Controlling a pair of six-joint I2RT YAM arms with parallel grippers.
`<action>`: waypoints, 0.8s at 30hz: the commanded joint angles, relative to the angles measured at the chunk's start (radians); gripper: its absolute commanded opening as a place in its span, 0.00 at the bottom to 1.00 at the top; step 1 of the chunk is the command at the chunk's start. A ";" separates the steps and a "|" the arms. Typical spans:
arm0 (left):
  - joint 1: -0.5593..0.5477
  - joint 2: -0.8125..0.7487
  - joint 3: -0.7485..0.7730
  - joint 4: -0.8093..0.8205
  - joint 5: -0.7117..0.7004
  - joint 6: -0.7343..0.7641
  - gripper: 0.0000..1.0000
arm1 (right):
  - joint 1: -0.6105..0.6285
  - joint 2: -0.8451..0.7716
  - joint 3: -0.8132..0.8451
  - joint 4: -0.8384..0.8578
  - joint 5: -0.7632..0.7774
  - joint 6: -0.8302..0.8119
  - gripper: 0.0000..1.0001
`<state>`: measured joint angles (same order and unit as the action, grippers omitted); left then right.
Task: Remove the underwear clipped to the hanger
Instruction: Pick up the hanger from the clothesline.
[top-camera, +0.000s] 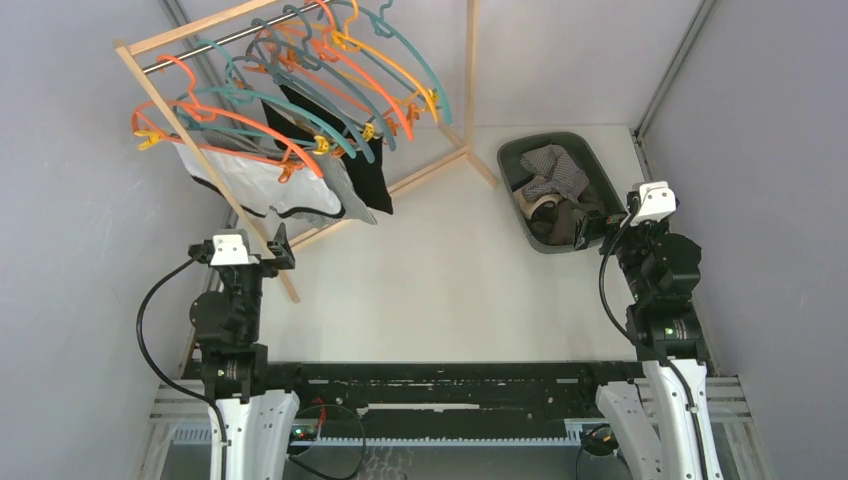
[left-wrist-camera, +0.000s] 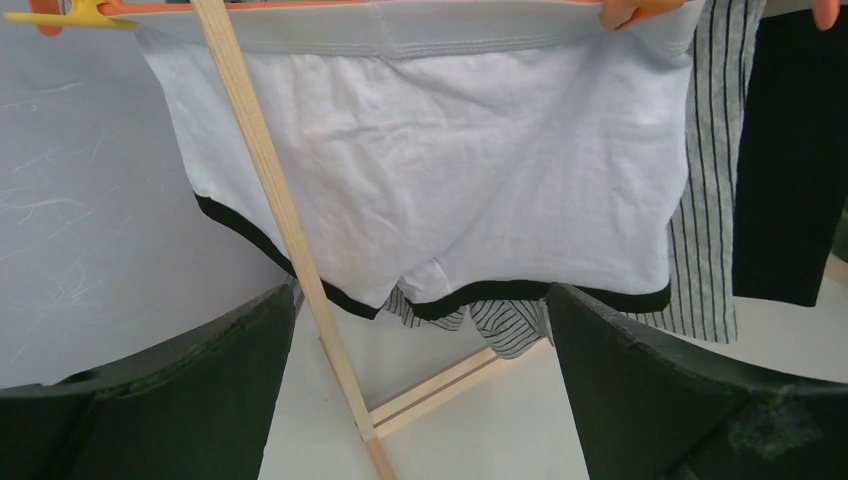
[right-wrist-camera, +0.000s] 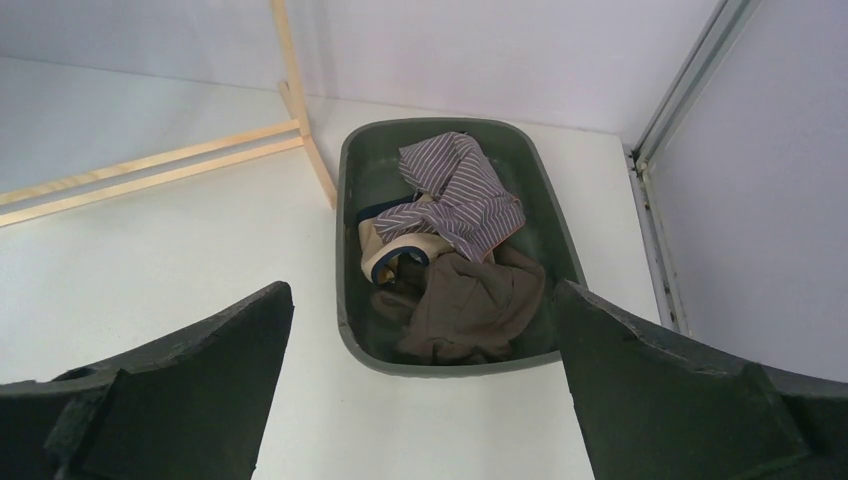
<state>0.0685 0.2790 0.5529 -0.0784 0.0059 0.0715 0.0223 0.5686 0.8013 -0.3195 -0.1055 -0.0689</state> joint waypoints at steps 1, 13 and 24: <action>0.009 -0.011 0.002 0.045 0.015 0.022 1.00 | 0.007 -0.008 0.018 0.058 0.004 -0.018 1.00; 0.011 -0.014 0.022 0.021 0.014 0.050 1.00 | 0.007 -0.003 0.019 0.056 0.012 -0.025 1.00; 0.012 -0.018 0.102 -0.020 -0.216 0.079 1.00 | 0.006 -0.039 0.000 0.077 0.010 -0.038 1.00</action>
<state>0.0700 0.2737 0.5728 -0.1177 -0.0830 0.1150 0.0223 0.5510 0.8009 -0.3008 -0.0967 -0.0906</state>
